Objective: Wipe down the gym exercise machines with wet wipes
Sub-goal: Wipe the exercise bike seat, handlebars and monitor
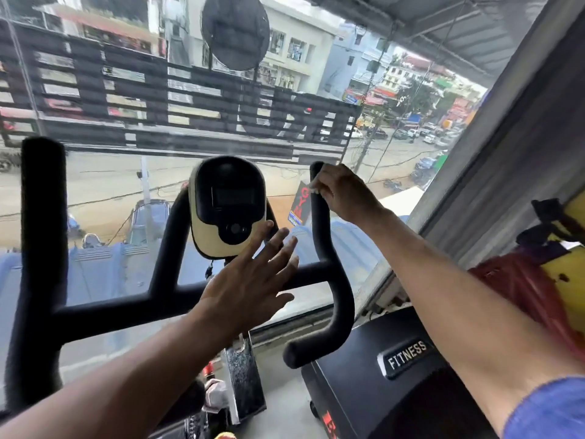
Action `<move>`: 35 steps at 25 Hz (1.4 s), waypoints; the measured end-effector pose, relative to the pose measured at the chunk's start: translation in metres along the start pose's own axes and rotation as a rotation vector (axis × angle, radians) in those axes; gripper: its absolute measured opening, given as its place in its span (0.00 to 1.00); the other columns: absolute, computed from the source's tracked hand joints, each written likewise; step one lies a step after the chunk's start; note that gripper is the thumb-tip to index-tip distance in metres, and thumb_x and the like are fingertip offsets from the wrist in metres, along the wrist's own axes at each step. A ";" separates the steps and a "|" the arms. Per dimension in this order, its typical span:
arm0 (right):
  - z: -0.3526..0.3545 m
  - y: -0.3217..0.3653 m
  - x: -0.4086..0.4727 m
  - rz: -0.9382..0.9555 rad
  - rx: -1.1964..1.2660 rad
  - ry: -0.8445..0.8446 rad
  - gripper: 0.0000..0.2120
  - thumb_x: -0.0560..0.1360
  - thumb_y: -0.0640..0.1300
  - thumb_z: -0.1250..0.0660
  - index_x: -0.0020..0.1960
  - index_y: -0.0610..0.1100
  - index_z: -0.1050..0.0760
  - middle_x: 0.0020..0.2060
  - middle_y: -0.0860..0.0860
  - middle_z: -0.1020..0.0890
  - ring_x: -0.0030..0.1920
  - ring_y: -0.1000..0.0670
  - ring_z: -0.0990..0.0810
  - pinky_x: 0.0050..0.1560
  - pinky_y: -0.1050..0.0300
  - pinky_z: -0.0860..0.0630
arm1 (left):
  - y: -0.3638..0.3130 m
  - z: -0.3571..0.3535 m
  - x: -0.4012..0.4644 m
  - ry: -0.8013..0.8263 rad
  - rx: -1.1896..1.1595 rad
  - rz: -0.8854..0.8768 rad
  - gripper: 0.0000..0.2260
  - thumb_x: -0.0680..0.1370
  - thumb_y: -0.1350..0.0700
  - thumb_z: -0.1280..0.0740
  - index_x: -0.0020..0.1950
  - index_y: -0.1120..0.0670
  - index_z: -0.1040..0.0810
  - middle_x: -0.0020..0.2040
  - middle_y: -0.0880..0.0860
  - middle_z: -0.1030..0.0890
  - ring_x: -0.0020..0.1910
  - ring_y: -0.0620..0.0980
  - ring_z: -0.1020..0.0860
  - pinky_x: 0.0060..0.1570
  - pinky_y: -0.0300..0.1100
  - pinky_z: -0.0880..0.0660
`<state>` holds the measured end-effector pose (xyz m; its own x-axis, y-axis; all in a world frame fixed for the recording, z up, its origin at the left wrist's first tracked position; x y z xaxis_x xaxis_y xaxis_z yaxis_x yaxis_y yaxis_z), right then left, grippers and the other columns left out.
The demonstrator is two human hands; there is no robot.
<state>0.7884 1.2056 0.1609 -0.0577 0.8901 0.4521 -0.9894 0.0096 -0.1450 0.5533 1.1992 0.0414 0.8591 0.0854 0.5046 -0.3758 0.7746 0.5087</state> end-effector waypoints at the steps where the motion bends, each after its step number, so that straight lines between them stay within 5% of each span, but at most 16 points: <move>1: -0.001 0.002 -0.007 0.046 0.010 0.062 0.04 0.75 0.33 0.30 0.47 0.40 0.18 0.46 0.46 0.19 0.46 0.39 0.21 0.50 0.49 0.24 | 0.000 0.000 0.000 0.001 -0.003 -0.003 0.31 0.85 0.37 0.44 0.78 0.58 0.30 0.80 0.64 0.36 0.81 0.66 0.40 0.79 0.68 0.61; 10: -0.014 0.026 -0.078 0.063 0.084 0.524 0.05 0.77 0.36 0.31 0.49 0.42 0.16 0.49 0.49 0.20 0.51 0.45 0.20 0.55 0.51 0.25 | -0.001 -0.001 -0.002 -0.010 -0.027 -0.006 0.31 0.85 0.37 0.44 0.77 0.60 0.31 0.80 0.66 0.36 0.81 0.67 0.42 0.79 0.70 0.60; 12: 0.001 0.022 -0.054 0.092 0.078 0.438 0.05 0.78 0.36 0.31 0.50 0.40 0.16 0.47 0.47 0.20 0.50 0.44 0.19 0.57 0.48 0.24 | -0.002 -0.002 -0.001 -0.025 -0.011 0.003 0.31 0.84 0.37 0.43 0.77 0.60 0.31 0.80 0.66 0.36 0.81 0.67 0.42 0.79 0.70 0.60; 16: 0.030 0.000 0.012 -0.008 -0.040 -0.036 0.05 0.78 0.37 0.32 0.51 0.39 0.17 0.47 0.43 0.21 0.50 0.40 0.22 0.51 0.49 0.23 | -0.001 0.001 -0.001 -0.020 -0.025 0.016 0.29 0.85 0.39 0.43 0.77 0.60 0.30 0.80 0.65 0.35 0.81 0.67 0.42 0.79 0.69 0.57; 19: 0.023 -0.003 0.034 -0.127 0.017 -0.083 0.08 0.79 0.36 0.37 0.50 0.37 0.19 0.49 0.41 0.22 0.51 0.39 0.20 0.53 0.50 0.23 | -0.002 0.001 -0.001 -0.013 0.004 0.001 0.29 0.85 0.39 0.45 0.77 0.59 0.30 0.80 0.65 0.36 0.81 0.67 0.41 0.79 0.70 0.57; 29: -0.015 0.010 -0.041 0.200 0.028 0.212 0.05 0.76 0.30 0.31 0.50 0.35 0.18 0.46 0.42 0.21 0.43 0.42 0.18 0.50 0.66 0.32 | -0.003 0.001 -0.003 -0.016 -0.004 -0.004 0.30 0.86 0.38 0.46 0.78 0.60 0.32 0.80 0.66 0.38 0.82 0.67 0.44 0.78 0.70 0.58; 35: -0.021 0.028 -0.079 0.012 0.132 0.506 0.06 0.81 0.42 0.32 0.51 0.40 0.17 0.46 0.51 0.24 0.44 0.48 0.22 0.49 0.53 0.27 | 0.000 0.004 -0.002 -0.005 -0.010 -0.012 0.29 0.85 0.39 0.44 0.76 0.59 0.30 0.80 0.65 0.35 0.81 0.67 0.41 0.78 0.69 0.53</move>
<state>0.7681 1.1450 0.1027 -0.0294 0.9990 -0.0350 -0.9993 -0.0301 -0.0207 0.5505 1.1963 0.0432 0.8616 0.0733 0.5022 -0.3623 0.7817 0.5076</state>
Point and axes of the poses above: each hand's wrist, its own x-axis towards the middle knuckle, its own z-axis out of the back of the hand, y = z × x, the point moved 3 cm from there along x, towards the middle knuckle
